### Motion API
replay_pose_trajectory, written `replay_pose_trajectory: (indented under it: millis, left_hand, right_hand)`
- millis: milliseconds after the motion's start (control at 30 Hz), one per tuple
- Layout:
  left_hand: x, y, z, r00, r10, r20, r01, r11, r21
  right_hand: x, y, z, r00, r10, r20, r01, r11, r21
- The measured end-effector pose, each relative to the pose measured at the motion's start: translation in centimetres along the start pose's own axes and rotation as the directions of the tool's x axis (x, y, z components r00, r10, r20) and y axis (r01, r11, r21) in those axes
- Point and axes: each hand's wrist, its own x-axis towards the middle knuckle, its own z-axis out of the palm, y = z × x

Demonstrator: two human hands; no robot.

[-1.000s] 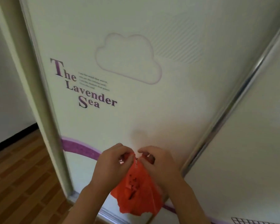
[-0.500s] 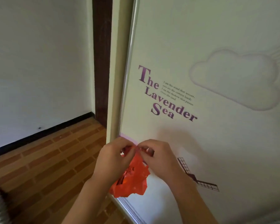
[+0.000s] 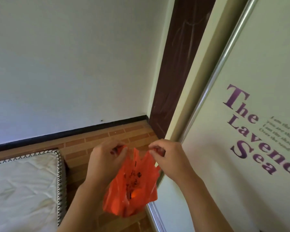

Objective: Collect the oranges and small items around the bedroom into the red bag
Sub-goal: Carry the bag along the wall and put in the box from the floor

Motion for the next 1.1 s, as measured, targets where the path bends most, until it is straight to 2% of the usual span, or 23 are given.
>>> replay_pose_trajectory:
  millis: [367, 633, 833, 933, 1100]
  left_hand:
    - [7.9, -3.2, -2.0, 0.974, -0.053, -0.22, 0.082, 0.989, 0.127]
    - [10.6, -7.6, -3.8, 0.937, -0.109, -0.333, 0.164, 0.976, 0.141]
    - [16.6, -11.6, -3.3, 0.959, -0.072, -0.273, 0.125, 0.976, 0.18]
    - [20.2, -14.6, -3.5, 0.966, -0.074, -0.247, 0.119, 0.977, 0.176]
    - [27.2, -20.0, -4.9, 0.988, -0.049, -0.146, 0.073, 0.984, 0.164]
  right_hand:
    - [14.2, -0.1, 3.2, 0.972, -0.216, 0.091, 0.205, 0.972, 0.111]
    - [20.1, -2.0, 8.8, 0.928, -0.328, 0.176, 0.293, 0.936, 0.197]
    - [25.0, -4.0, 14.2, 0.901, -0.326, 0.286, 0.212, 0.906, 0.367]
    - [28.3, -5.0, 17.0, 0.896, -0.338, 0.288, 0.196, 0.883, 0.428]
    - [35.8, -5.9, 20.2, 0.921, -0.245, 0.302, 0.101, 0.901, 0.421]
